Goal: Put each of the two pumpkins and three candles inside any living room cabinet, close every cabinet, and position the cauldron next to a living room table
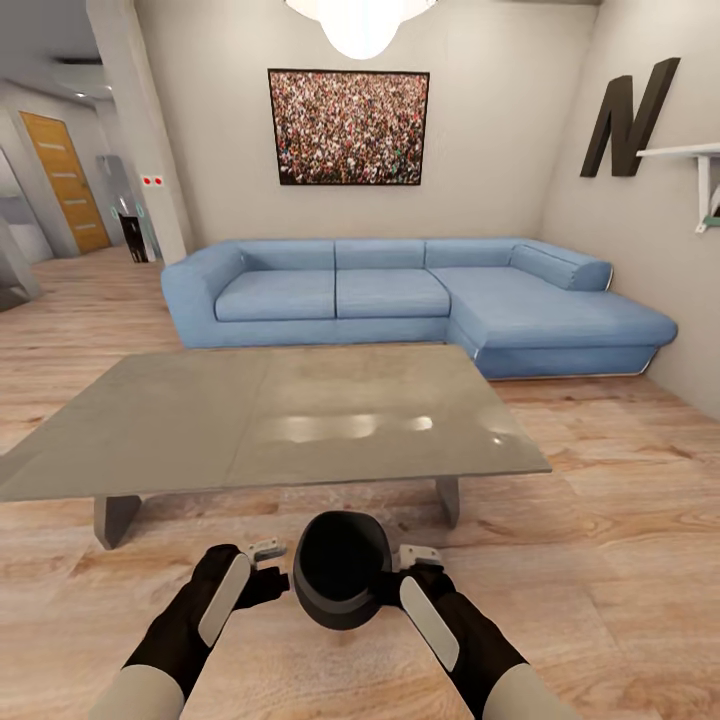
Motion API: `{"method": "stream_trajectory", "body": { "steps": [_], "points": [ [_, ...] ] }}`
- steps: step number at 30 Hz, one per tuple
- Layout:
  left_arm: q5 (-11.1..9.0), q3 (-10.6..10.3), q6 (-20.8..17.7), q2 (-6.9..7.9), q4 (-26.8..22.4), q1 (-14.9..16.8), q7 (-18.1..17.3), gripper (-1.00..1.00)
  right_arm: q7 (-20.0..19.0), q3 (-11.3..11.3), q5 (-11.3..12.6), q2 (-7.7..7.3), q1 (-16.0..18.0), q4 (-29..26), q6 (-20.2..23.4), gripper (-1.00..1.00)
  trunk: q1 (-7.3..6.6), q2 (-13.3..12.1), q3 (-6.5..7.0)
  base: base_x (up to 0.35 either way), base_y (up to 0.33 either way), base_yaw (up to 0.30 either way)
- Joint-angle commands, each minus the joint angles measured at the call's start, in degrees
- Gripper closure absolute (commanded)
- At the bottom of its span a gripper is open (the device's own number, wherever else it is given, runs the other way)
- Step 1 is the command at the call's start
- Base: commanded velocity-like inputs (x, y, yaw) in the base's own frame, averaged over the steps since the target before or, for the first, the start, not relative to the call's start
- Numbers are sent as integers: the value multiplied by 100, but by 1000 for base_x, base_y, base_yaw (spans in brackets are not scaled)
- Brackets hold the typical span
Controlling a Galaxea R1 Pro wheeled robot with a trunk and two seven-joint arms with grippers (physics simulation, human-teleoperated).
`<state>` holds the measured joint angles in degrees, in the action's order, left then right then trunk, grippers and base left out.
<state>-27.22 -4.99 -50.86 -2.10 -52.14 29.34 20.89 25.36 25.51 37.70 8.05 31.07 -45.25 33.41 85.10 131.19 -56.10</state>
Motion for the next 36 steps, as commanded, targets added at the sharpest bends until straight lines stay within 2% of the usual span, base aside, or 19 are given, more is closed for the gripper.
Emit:
{"method": "stream_trajectory", "body": {
  "steps": [1, 5, 9, 13, 20, 36],
  "points": [
    [-61, 12, -11, 46, -6, 2, 91, -100, 62, -8, 58, -4, 4, -9, 41, -100, -24, -39, 13, 0, 0, 0],
    [-74, 117, -17, 140, -3, 4, 328, -100, 72, -187, 59, 0, 4, -10, 105, -100, -111, -200, 85, 0, 0, 0],
    [-84, 209, -25, 144, 1, 5, 459, -100, 74, -436, 57, 0, 4, -3, 305, -100, -199, -360, 157, 0, 0, 0],
    [-94, 230, -28, 141, 7, 4, 485, -100, 121, -593, 51, -4, 4, 20, 473, -100, -287, -520, 228, 0, 0, 0],
    [-99, 233, -28, 140, 18, 4, 491, -100, 571, -647, 55, -5, 4, 27, 521, -100, -441, -801, 354, 0, 0, 0],
    [-108, 236, -28, 135, 11, 7, 492, -100, 630, -652, 68, 4, 4, -1, 509, -100, -792, -1443, 649, -13, 0, -35]
  ]
}}
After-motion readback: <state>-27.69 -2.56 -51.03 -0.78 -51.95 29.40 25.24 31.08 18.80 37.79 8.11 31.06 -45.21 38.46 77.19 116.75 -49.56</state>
